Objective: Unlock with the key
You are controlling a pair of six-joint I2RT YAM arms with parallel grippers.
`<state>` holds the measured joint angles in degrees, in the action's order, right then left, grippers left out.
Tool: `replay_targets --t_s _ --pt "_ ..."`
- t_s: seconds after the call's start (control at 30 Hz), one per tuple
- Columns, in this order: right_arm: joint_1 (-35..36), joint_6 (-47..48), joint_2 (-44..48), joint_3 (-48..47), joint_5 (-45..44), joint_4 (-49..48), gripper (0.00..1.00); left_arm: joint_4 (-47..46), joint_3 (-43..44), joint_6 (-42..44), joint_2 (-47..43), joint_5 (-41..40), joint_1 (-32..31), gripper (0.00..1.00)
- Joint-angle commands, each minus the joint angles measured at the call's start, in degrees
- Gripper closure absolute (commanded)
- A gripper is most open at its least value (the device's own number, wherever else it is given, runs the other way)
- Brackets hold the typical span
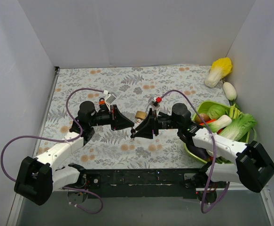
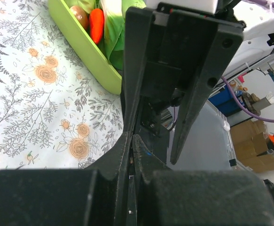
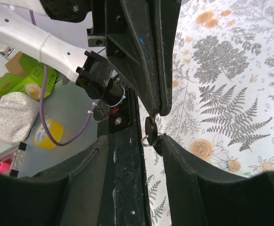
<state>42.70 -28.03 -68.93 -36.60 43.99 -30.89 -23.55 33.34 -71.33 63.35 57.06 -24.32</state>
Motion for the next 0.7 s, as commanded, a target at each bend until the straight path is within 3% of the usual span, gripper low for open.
replay_targets --t_s 0.0,0.67 --pt "2.82 -2.21 -2.17 -0.40 0.93 -6.37 0.44 -2.56 -0.56 -0.48 -2.44 2.27 0.23 1.00" --pt "4.50 -4.75 -4.99 2.41 -5.58 -14.11 0.59 -4.22 -1.17 -1.88 -2.97 3.24 0.15 1.00"
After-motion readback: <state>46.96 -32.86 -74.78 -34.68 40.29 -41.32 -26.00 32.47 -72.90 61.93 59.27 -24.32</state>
